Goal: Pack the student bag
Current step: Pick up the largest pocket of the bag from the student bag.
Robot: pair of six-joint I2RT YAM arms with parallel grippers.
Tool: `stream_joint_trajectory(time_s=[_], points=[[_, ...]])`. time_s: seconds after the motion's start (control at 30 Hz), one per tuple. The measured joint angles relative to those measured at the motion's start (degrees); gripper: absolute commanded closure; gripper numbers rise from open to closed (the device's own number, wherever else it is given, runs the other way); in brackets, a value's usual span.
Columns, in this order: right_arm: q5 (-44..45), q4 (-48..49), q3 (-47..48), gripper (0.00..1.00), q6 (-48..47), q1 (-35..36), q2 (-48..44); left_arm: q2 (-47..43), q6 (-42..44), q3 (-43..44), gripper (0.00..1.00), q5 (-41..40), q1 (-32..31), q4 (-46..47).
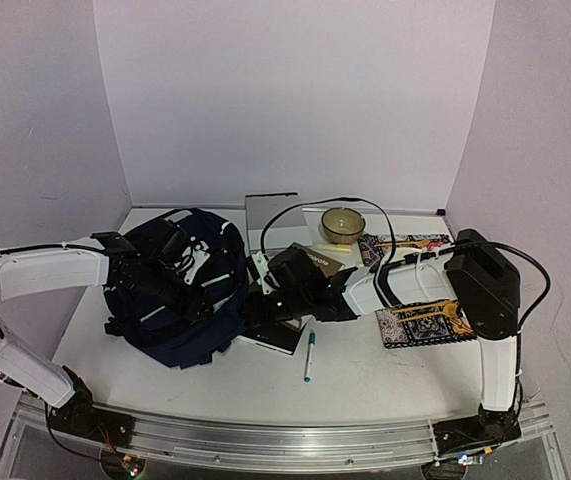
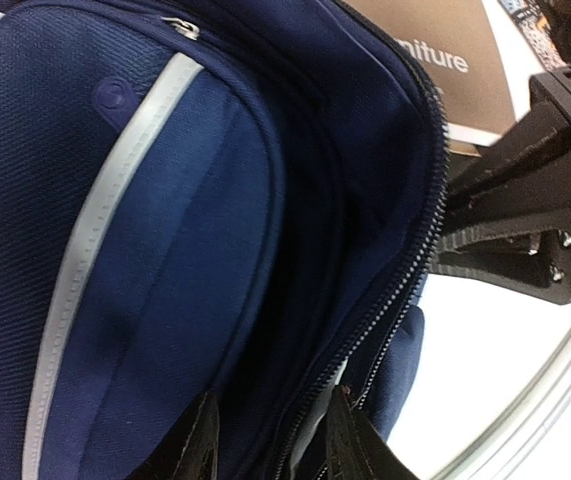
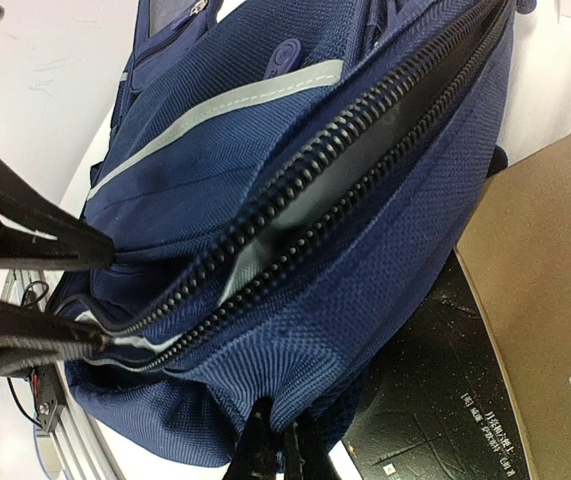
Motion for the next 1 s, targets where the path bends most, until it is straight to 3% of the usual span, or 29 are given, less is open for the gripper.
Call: stream_joint_trajectory(time_s=[0.13, 0.33, 0.6, 1.0], points=[[-0.02, -0.02, 0.02, 1.00, -0.08, 0.00, 0.06, 0.87, 0.26, 0.00, 0.69, 0.89, 0.01, 0.04], [-0.06, -0.02, 0.02, 1.00, -0.22, 0.00, 0.37, 2.63, 0.94, 0.02, 1.00, -1.10, -0.02, 0.04], [0.08, 0.87, 0.02, 1.00, -0.22, 0.00, 0.37, -1.85, 1.31, 1.82, 1.00, -9.13, -0.12, -3.10], [2.65, 0.59, -0.02, 1.00, 0.03, -0.01, 0.37, -11.41, 3.04, 14.62, 1.00, -27.04, 1.81, -14.04]])
